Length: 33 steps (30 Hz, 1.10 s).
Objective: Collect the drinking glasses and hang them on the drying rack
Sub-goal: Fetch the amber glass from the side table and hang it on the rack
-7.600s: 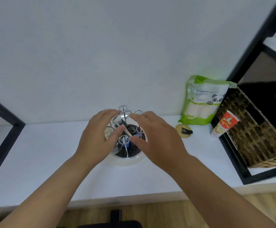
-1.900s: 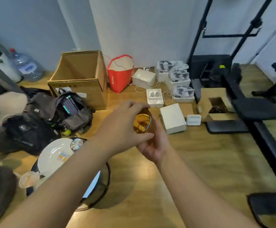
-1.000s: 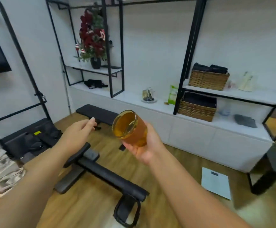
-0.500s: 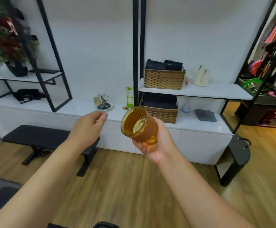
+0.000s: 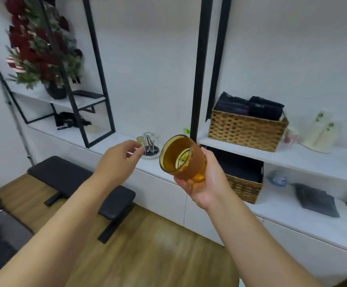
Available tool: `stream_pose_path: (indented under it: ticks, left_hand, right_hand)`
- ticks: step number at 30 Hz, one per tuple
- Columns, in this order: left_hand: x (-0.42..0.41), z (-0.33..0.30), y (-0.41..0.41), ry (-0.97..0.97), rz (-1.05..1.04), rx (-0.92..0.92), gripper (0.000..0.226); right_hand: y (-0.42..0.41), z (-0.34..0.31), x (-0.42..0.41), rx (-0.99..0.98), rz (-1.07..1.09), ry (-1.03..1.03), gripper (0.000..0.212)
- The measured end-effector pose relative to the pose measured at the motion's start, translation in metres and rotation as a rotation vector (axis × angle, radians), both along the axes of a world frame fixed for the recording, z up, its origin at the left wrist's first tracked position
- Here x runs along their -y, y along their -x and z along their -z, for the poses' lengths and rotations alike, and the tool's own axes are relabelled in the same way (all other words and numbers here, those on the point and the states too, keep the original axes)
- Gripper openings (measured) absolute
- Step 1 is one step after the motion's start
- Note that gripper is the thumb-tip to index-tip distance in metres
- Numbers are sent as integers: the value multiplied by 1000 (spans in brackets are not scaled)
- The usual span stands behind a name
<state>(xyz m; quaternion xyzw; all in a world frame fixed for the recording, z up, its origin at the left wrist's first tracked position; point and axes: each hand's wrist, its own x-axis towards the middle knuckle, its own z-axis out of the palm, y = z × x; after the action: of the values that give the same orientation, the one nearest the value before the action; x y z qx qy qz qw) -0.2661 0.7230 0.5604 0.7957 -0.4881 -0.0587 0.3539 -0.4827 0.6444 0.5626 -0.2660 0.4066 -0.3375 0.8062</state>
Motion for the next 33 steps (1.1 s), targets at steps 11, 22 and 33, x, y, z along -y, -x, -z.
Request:
stream_pose_path:
  ticks: [11, 22, 33]
  left_hand:
    - [119, -12, -106, 27, -57, 62, 38]
    - [277, 27, -263, -62, 114, 76, 38]
    - [439, 113, -371, -132, 234, 19, 30]
  right_hand:
    - [-111, 5, 126, 48, -136, -34, 46]
    - [-276, 37, 239, 108, 13, -140, 45]
    - [-384, 116, 375, 76, 150, -155, 43]
